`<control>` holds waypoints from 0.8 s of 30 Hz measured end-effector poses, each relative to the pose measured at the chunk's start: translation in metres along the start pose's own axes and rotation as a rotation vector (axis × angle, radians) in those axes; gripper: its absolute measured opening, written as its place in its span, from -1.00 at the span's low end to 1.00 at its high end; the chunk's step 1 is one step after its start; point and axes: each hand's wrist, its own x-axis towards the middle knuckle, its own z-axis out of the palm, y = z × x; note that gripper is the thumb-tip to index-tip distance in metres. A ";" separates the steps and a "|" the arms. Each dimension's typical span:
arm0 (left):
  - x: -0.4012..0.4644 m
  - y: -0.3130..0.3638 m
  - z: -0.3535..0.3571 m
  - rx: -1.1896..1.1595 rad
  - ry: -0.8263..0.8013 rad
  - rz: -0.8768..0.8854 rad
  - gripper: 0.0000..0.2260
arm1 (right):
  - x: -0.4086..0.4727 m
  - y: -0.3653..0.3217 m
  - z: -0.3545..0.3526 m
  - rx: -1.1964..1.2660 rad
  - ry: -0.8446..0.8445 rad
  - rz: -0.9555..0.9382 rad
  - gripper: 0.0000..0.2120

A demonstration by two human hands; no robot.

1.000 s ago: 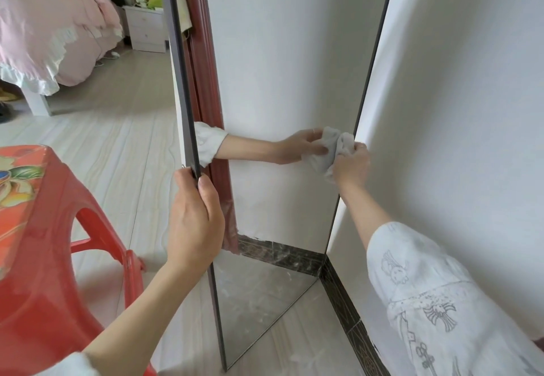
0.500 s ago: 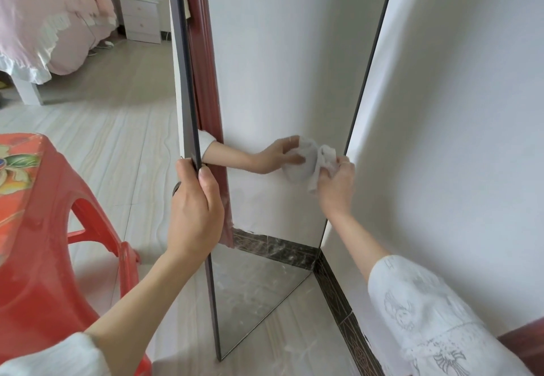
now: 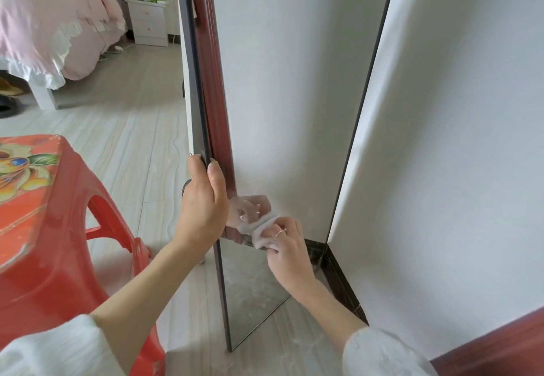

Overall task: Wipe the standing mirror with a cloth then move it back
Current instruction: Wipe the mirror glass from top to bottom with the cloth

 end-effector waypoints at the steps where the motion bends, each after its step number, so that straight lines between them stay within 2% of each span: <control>1: 0.000 0.000 0.000 0.002 -0.007 -0.006 -0.85 | -0.001 0.003 -0.002 -0.003 -0.046 0.002 -0.75; 3: 0.001 -0.001 -0.001 -0.001 -0.021 -0.021 -0.84 | 0.008 0.007 -0.014 0.004 -0.085 0.008 -0.75; 4: 0.000 -0.001 -0.002 -0.007 -0.025 -0.026 -0.83 | 0.015 0.008 -0.022 0.015 -0.054 0.037 -0.74; 8: -0.002 -0.001 -0.006 -0.026 -0.029 -0.034 -0.81 | 0.064 0.000 -0.057 0.085 0.290 0.165 -0.75; 12: -0.005 0.000 -0.010 -0.057 -0.045 -0.063 -0.78 | 0.095 -0.029 -0.066 0.129 0.413 0.035 -0.76; 15: -0.005 0.000 -0.012 -0.077 -0.042 -0.072 -0.74 | 0.070 -0.044 -0.045 0.149 0.346 -0.055 -0.82; 17: -0.005 -0.001 -0.012 -0.087 -0.046 -0.082 -0.73 | 0.038 -0.045 -0.027 0.140 0.211 -0.135 -0.84; 20: -0.004 -0.002 -0.014 -0.102 -0.064 -0.081 -0.69 | 0.005 -0.038 -0.013 0.086 -0.044 -0.242 -0.74; 22: -0.003 -0.002 -0.016 -0.115 -0.081 -0.084 -0.70 | 0.001 -0.032 -0.017 0.049 -0.131 -0.248 -0.71; 24: 0.000 -0.002 -0.018 -0.134 -0.091 -0.081 -0.73 | 0.008 -0.031 -0.026 0.089 -0.128 -0.195 -0.72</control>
